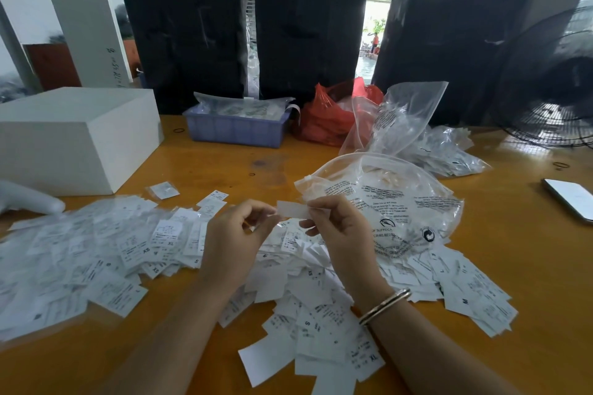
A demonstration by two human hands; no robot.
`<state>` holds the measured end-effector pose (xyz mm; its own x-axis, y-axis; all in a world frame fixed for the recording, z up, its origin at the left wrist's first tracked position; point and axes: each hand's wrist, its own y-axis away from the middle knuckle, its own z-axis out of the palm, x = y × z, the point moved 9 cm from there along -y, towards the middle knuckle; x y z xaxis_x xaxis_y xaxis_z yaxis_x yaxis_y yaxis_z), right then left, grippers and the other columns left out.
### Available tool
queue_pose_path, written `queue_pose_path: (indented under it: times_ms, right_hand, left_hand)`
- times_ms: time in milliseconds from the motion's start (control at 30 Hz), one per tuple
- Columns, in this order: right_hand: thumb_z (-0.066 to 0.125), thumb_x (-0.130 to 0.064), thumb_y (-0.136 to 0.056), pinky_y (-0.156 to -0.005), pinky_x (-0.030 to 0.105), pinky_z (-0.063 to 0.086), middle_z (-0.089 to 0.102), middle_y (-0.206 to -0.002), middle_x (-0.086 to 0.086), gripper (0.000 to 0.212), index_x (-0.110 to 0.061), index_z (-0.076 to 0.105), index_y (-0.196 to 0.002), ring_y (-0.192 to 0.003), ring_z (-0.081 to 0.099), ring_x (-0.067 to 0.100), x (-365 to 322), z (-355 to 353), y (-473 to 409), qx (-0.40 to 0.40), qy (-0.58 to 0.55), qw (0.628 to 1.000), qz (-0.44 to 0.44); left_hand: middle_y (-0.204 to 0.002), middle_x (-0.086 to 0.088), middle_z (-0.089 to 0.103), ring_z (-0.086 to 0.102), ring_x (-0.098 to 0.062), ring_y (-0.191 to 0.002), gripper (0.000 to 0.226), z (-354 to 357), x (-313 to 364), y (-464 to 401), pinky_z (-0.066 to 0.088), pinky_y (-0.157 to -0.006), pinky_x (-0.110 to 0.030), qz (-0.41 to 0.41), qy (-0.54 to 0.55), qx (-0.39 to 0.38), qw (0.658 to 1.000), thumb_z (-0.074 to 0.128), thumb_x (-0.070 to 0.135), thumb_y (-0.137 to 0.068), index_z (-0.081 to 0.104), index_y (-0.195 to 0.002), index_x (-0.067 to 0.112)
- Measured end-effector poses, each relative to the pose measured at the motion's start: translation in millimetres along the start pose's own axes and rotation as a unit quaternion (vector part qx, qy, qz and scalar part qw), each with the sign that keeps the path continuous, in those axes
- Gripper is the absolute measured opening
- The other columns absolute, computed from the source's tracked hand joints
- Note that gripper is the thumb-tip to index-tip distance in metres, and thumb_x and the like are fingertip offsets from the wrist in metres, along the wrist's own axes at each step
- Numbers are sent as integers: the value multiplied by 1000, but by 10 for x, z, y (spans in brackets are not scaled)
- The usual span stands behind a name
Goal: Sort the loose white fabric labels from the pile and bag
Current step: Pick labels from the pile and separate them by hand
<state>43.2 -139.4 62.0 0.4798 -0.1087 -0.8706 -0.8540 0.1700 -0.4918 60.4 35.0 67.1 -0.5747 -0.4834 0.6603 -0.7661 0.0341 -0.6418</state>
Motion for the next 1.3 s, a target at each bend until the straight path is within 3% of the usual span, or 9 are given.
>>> queue_pose_path:
  times_ms: [300, 433, 600, 700, 800, 967, 1067, 1167, 1300]
  right_hand:
    - [58, 2, -89, -66, 22, 55, 70, -74, -11, 29, -26, 62, -83, -71, 69, 11, -61, -73, -37, 24, 29, 999, -30]
    - [58, 2, -89, -67, 25, 56, 70, -72, -13, 30, -27, 62, -83, -72, 70, 11, -72, -53, -23, 10, 54, 998, -32]
    - [61, -2, -88, -67, 30, 57, 67, -69, -11, 35, -36, 59, -82, -71, 69, 8, -92, 7, -6, -26, 130, 990, -44]
    - [62, -2, -87, -63, 21, 54, 64, -72, -17, 39, -40, 58, -81, -70, 66, 5, -121, 42, -4, -46, 169, 982, -68]
    - [63, -1, -85, -60, 12, 47, 64, -71, -19, 39, -39, 60, -80, -68, 63, 2, -128, 85, -1, -68, 183, 978, -76]
    - [60, -2, -88, -63, 27, 56, 67, -68, -9, 37, -38, 62, -81, -66, 67, 9, -10, 88, -11, -74, 140, 987, -15]
    - [58, 1, -89, -59, 21, 52, 67, -68, -7, 32, -30, 64, -84, -62, 65, 7, 41, 9, -29, -42, 64, 997, 30]
    - [57, 1, -90, -60, 21, 53, 67, -71, 1, 27, -25, 64, -85, -62, 66, 9, 11, -27, -36, -23, 49, 998, 27]
    - [58, 0, -89, -64, 24, 55, 68, -71, 0, 26, -26, 63, -85, -65, 67, 9, 4, -3, -16, -29, 56, 998, 22]
  left_hand:
    - [-76, 12, 64, 59, -3, -71, 37, 20, 31, 1, 45, -62, -8, 1, 3, -15, 1000, 54, 58, -74, 67, -89, 27]
    - [-76, 15, 64, 59, -1, -74, 32, 22, 29, -3, 45, -63, -9, 3, 3, -16, 1000, 56, 55, -75, 67, -89, 27]
    - [-79, 16, 63, 59, -5, -74, 26, 38, 61, -9, 47, -62, -19, 29, 0, -31, 999, 55, 53, -77, 66, -87, 31]
    - [-85, 18, 60, 60, -11, -80, 32, 66, 77, -15, 49, -66, -28, 46, -1, -45, 998, 57, 51, -79, 72, -87, 23]
    - [-81, 23, 58, 59, -4, -80, 46, 123, 77, -6, 48, -66, -25, 46, -11, -76, 996, 53, 57, -77, 74, -88, 18]
    - [-72, 12, 67, 62, -5, -68, 44, 235, -56, 36, 49, -59, -19, -39, 41, -126, 990, 55, 63, -71, 71, -88, 26]
    - [-74, 9, 69, 64, -6, -69, 48, 289, -155, 57, 49, -60, -18, -103, 80, -154, 979, 60, 64, -62, 69, -89, 26]
    - [-81, 15, 72, 67, -5, -75, 31, 350, -170, 76, 52, -63, -17, -115, 97, -184, 971, 67, 53, -63, 68, -87, 34]
    - [-83, 10, 73, 68, -10, -80, 17, 344, -211, 70, 56, -77, -33, -127, 104, -176, 971, 72, 39, -73, 70, -88, 31]
